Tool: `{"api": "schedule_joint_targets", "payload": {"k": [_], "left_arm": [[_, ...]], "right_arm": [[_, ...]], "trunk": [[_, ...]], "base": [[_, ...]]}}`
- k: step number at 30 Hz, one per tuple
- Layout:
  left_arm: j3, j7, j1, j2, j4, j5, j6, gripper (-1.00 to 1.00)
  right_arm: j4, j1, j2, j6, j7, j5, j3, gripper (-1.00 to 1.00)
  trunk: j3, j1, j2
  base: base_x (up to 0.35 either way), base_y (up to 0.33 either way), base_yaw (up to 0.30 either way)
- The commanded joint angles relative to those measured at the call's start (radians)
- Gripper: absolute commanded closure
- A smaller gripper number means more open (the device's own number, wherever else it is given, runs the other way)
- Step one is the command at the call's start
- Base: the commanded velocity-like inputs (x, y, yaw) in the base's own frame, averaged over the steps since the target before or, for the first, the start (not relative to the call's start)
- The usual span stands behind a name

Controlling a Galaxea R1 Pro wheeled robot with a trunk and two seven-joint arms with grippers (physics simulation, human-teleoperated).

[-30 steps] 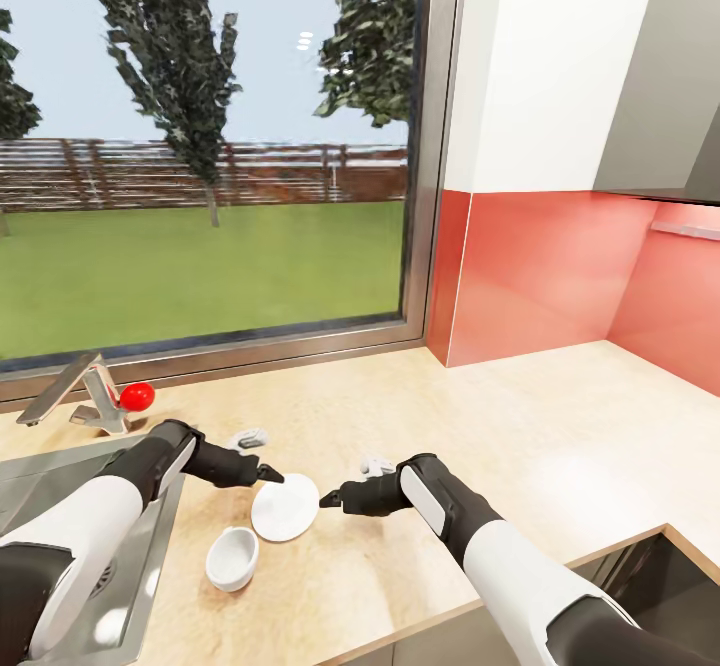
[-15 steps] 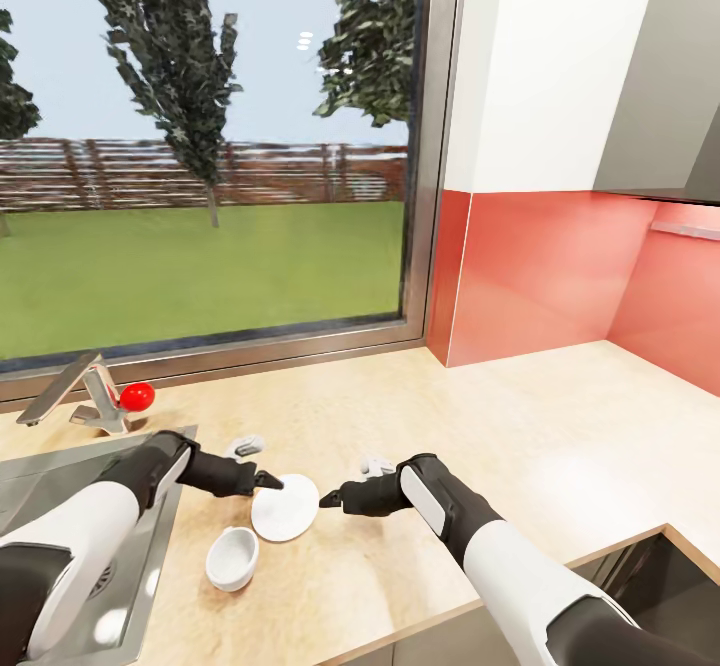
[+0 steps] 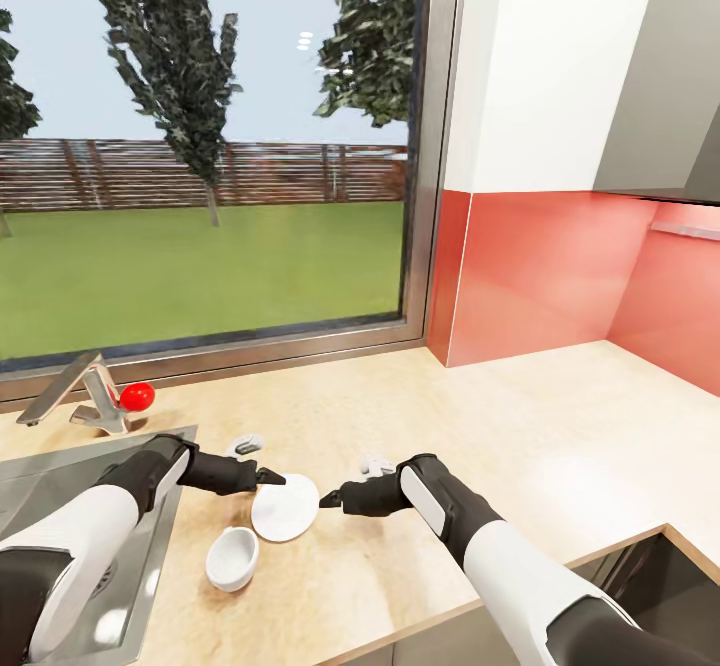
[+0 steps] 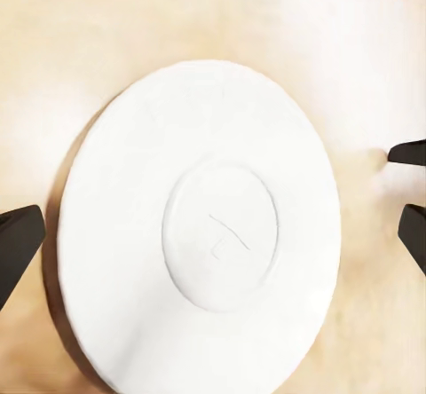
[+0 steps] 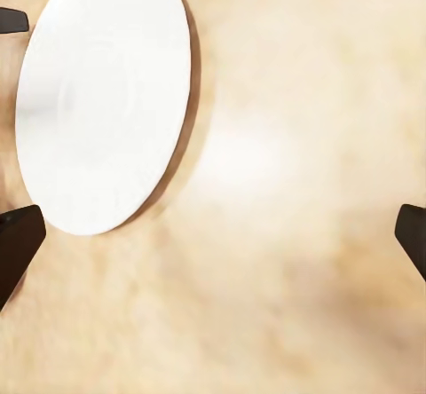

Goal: Set up a coffee station on the kitchen countertop: keep the coffee maker on the countertop, move the bottle of coffee from the kitchen shelf to the counter next to the coffee maker, place a paper coffee filter on top of the coffee maker, put the saucer next to the coffee maker with the coffee cup on the saucer, and place the electric kettle next to the coffee maker.

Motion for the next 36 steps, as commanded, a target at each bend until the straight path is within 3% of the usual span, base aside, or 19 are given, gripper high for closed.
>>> {"api": "schedule_joint_targets", "payload": {"k": [1,12,23,36], "left_arm": [[-0.006,-0.002,-0.001,0.001,-0.001,0.003,0.005,-1.0],[0.0,-0.002,0.011,-0.002,-0.002,0.008,0.005,-1.0],[0.007,0.001,0.016,0.015,-0.002,0.01,0.005,-1.0],[0.008,-0.002,0.018,-0.001,-0.007,0.023,0.005,-1.0]], "right_arm": [[0.001,-0.001,0.0,0.004,0.004,0.007,0.002,-1.0],[0.0,0.0,0.0,0.004,0.004,0.007,0.003,-1.0],[-0.001,0.0,0.0,0.004,0.003,0.007,0.002,-1.0],[-0.001,0.0,0.0,0.004,0.004,0.007,0.002,-1.0]], "trunk": [[-0.002,0.001,-0.002],[-0.002,0.001,-0.002],[-0.002,0.001,-0.002],[-0.002,0.001,-0.002]], "base": [[0.0,0.0,0.0],[0.0,0.0,0.0],[0.0,0.0,0.0],[0.0,0.0,0.0]]}}
